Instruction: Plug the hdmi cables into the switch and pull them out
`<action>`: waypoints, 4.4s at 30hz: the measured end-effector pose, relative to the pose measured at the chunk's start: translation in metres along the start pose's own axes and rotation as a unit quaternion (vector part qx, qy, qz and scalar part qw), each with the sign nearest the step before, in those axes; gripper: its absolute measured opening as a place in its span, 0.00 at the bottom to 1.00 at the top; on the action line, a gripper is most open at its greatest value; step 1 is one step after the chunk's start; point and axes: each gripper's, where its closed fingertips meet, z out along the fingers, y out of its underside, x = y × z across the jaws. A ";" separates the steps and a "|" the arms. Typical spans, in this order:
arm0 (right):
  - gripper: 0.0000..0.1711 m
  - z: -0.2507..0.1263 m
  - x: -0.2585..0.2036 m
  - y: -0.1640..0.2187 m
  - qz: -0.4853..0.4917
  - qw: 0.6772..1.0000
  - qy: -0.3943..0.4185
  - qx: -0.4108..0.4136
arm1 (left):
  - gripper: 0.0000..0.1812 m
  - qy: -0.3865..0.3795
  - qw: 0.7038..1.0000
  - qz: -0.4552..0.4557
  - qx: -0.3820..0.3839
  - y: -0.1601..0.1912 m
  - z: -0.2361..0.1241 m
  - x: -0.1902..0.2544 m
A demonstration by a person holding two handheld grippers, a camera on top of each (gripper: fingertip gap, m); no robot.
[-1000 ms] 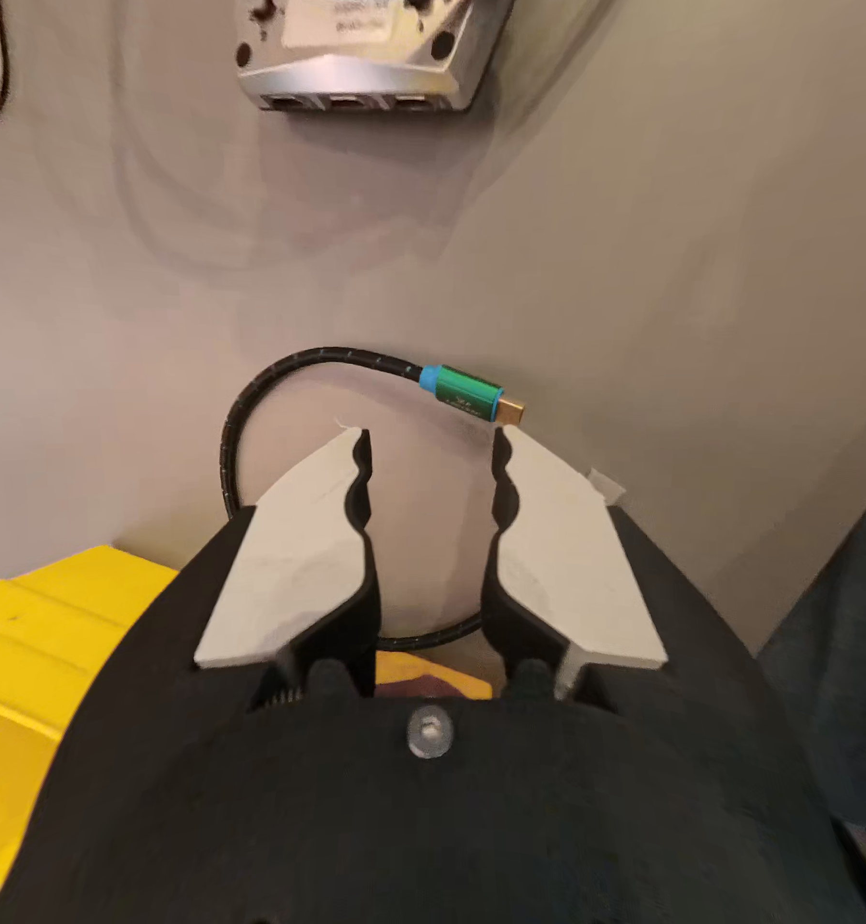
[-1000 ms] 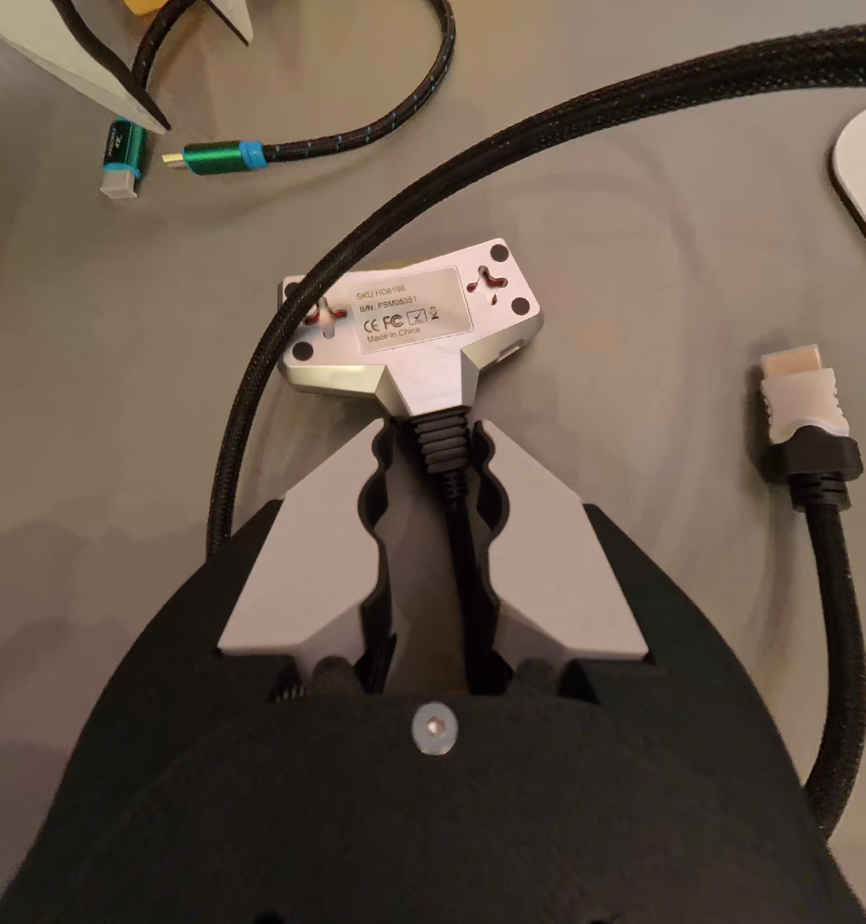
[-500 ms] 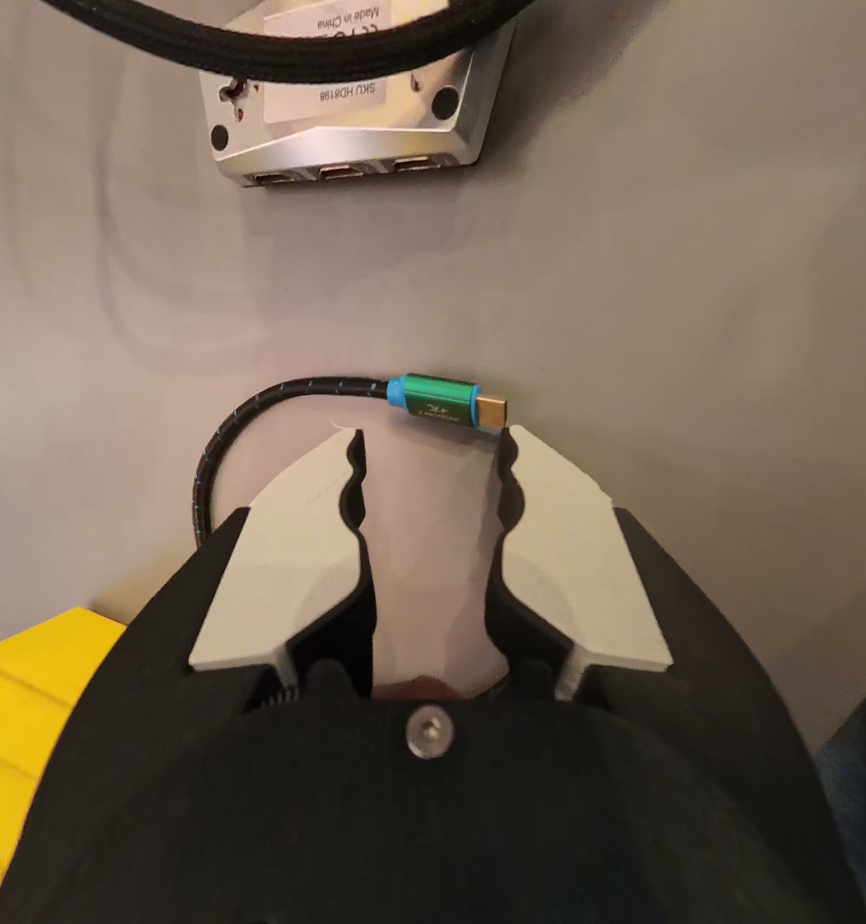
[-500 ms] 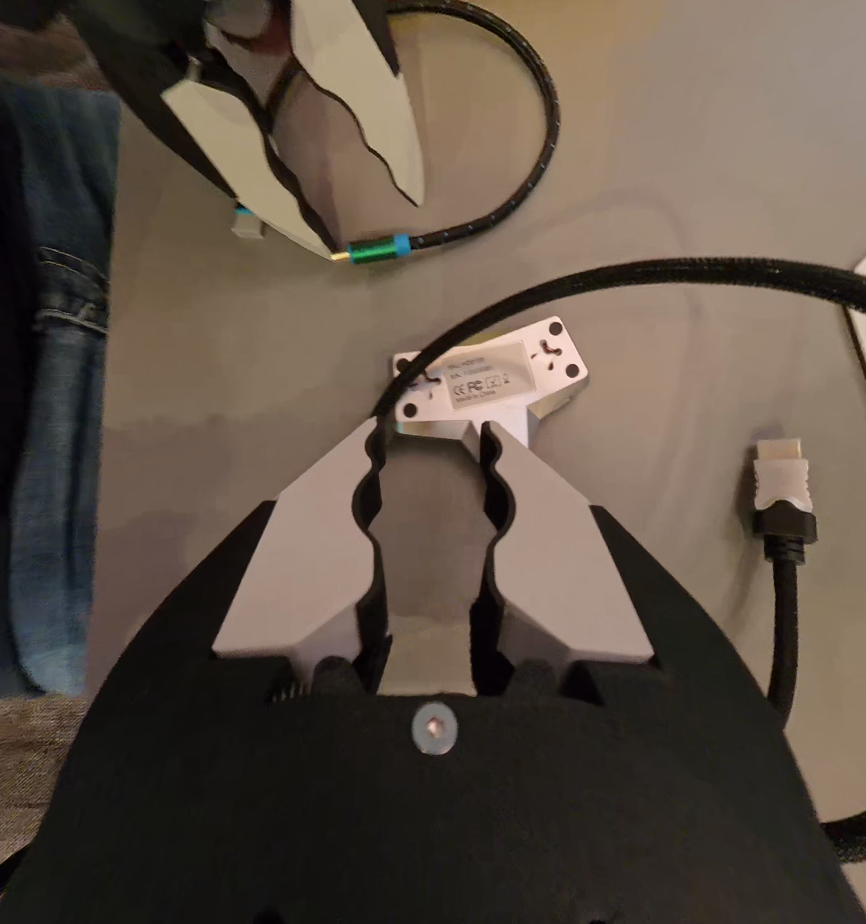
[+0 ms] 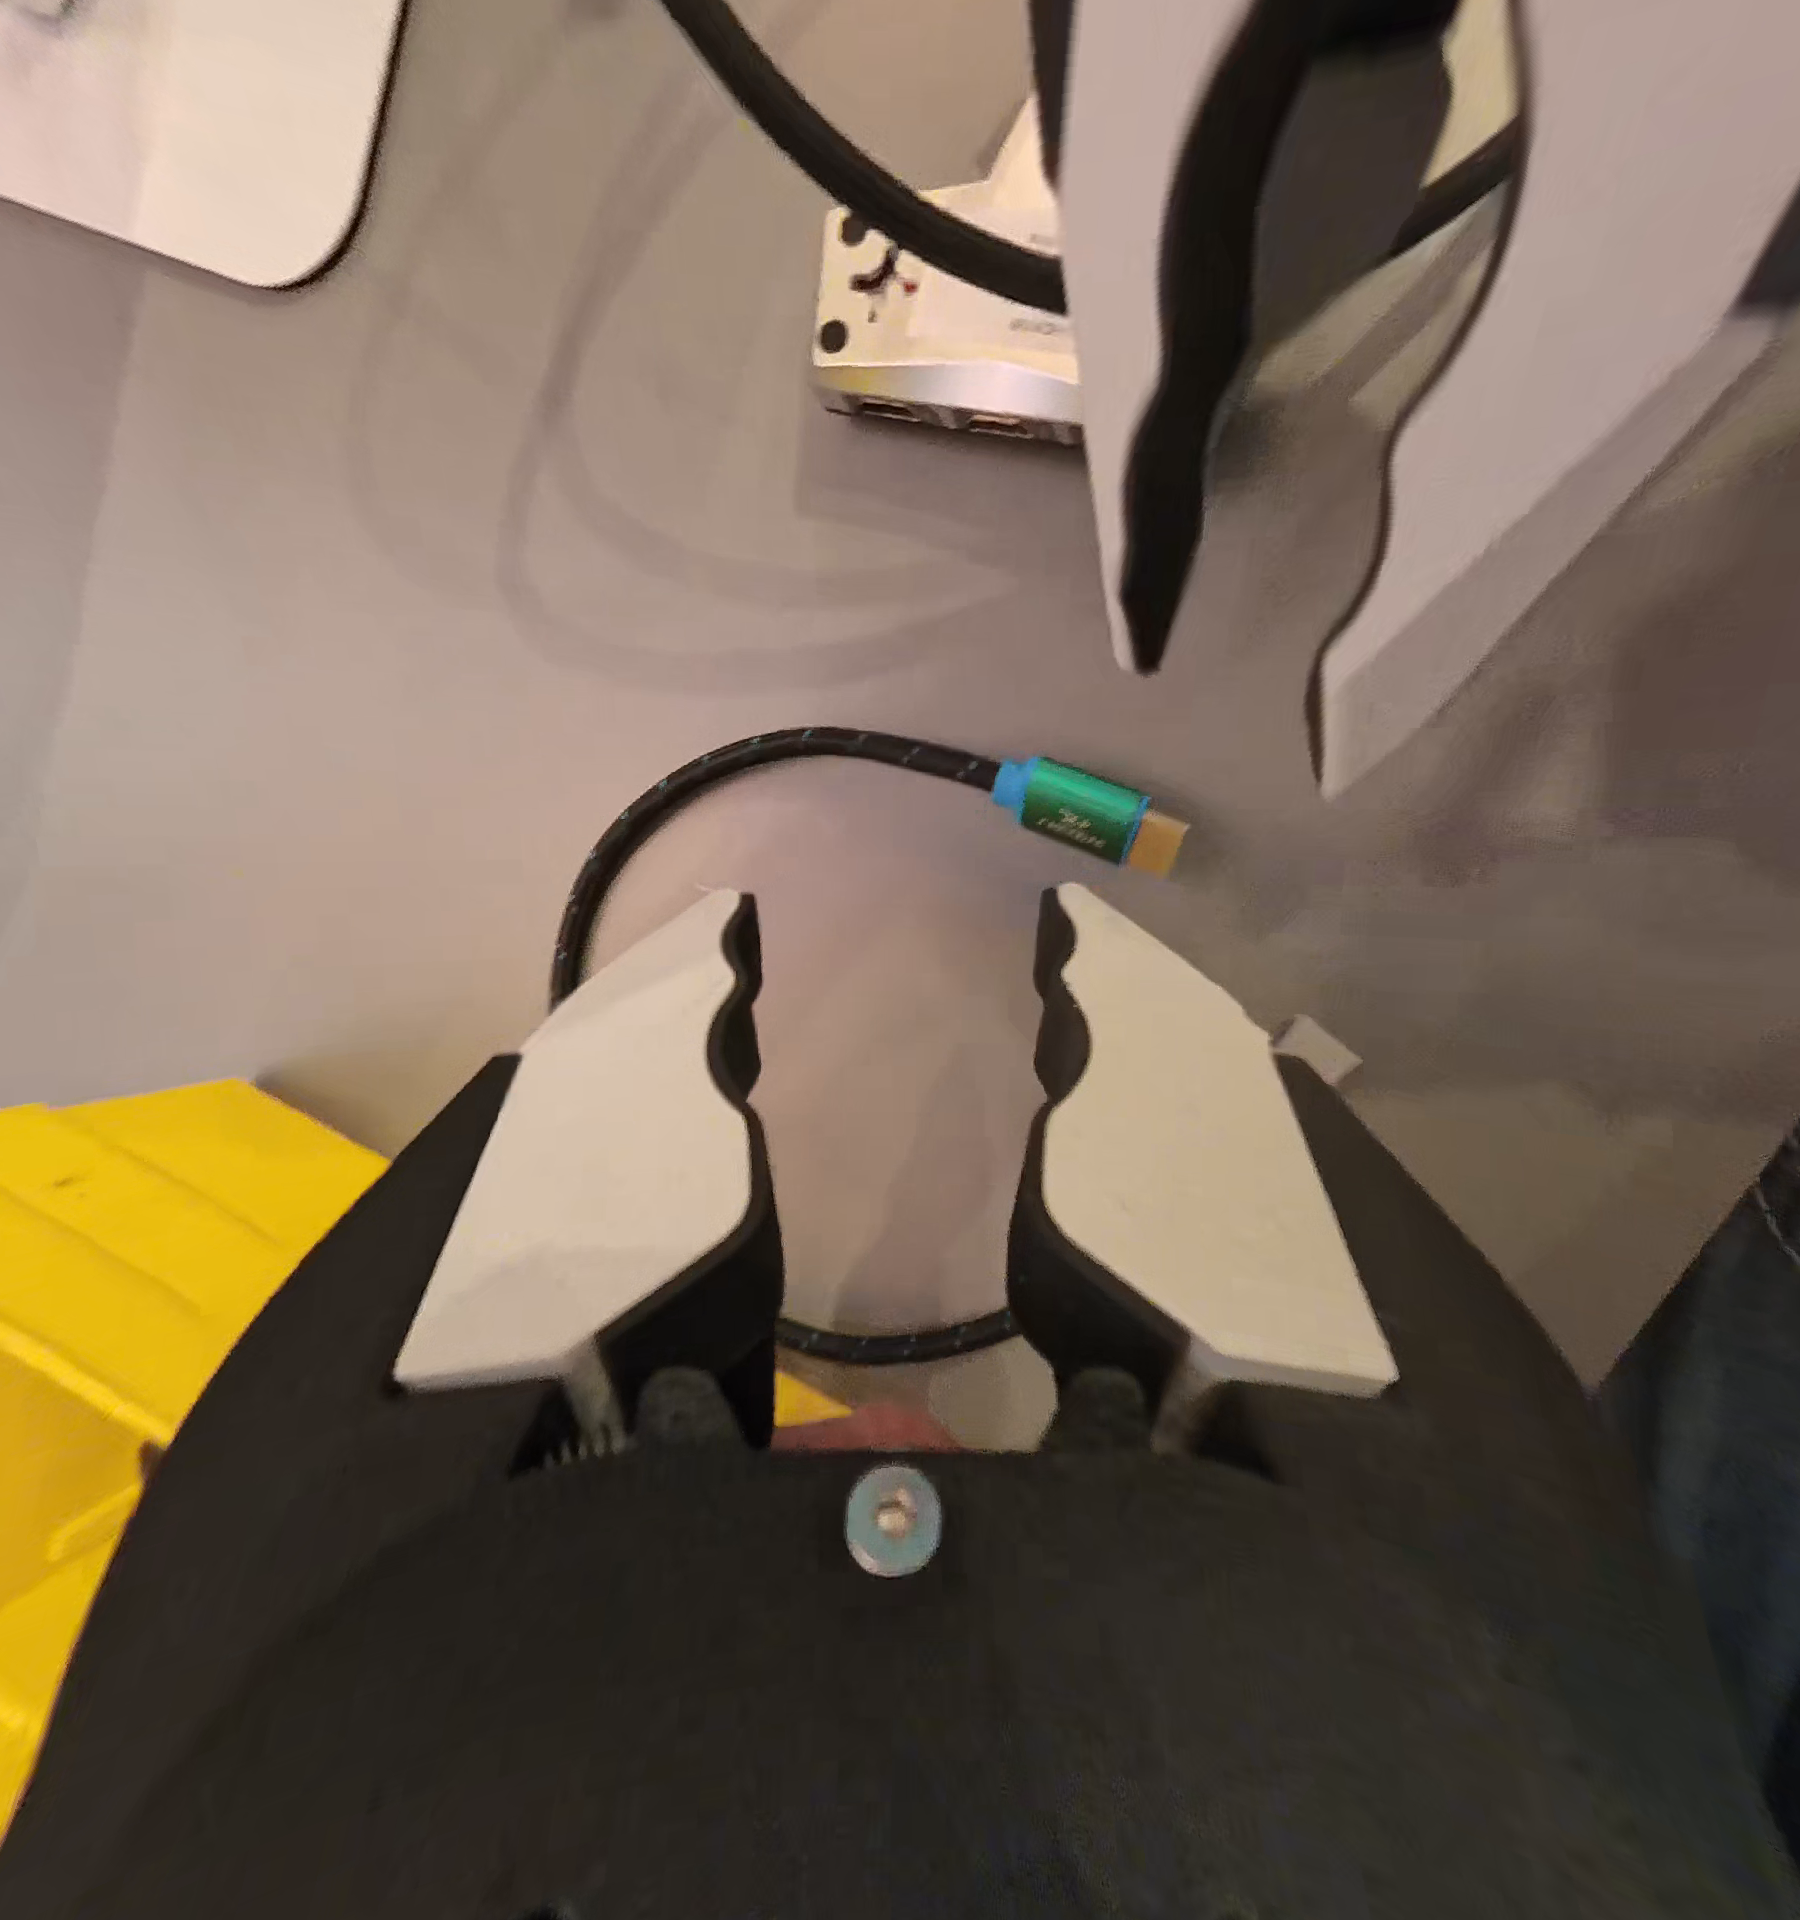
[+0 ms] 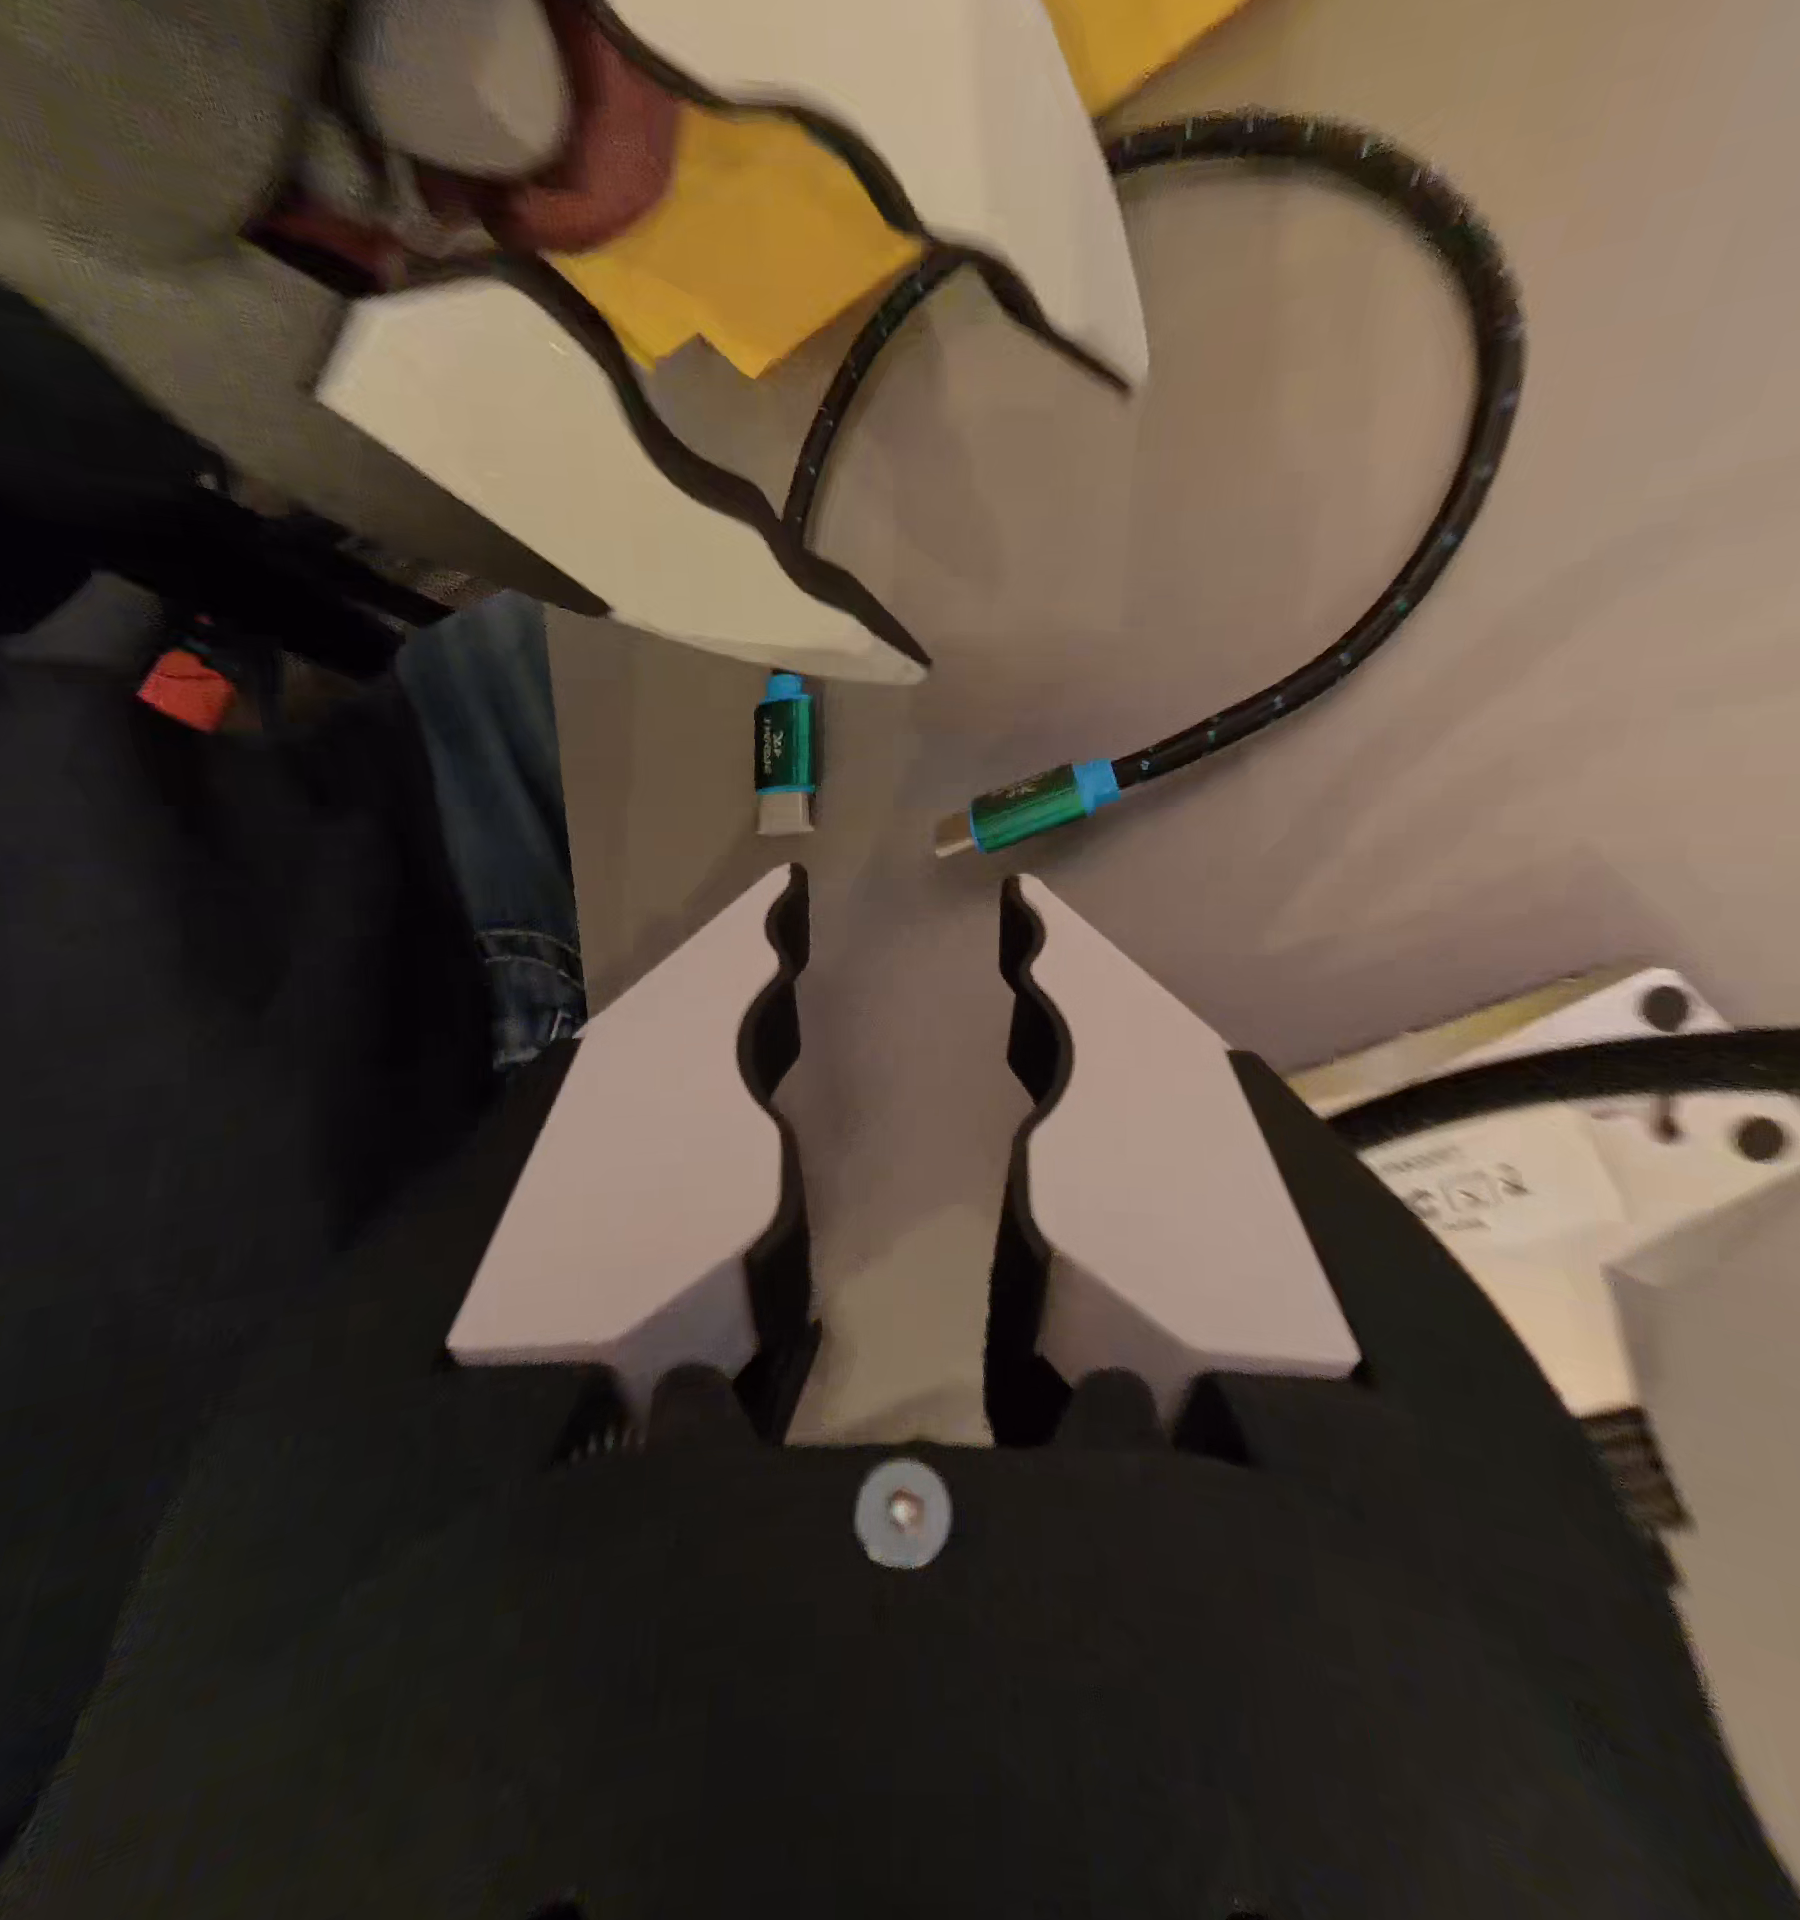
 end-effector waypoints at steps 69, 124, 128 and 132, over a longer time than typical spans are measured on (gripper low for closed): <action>0.19 -0.089 -0.009 -0.095 -0.416 0.803 0.373 0.208 | 0.12 0.267 0.794 -0.299 0.457 -0.077 -0.096 -0.023; 0.20 -0.087 0.033 -0.007 -0.177 0.958 0.056 0.216 | 0.12 0.185 0.836 -0.252 0.451 -0.079 -0.075 -0.017; 0.20 -0.085 0.022 -0.011 -0.192 0.958 0.047 0.208 | 0.12 0.174 0.839 -0.229 0.462 -0.083 -0.081 -0.013; 0.20 -0.080 0.015 -0.010 -0.199 0.959 0.032 0.197 | 0.12 0.164 0.848 -0.202 0.461 -0.085 -0.083 -0.008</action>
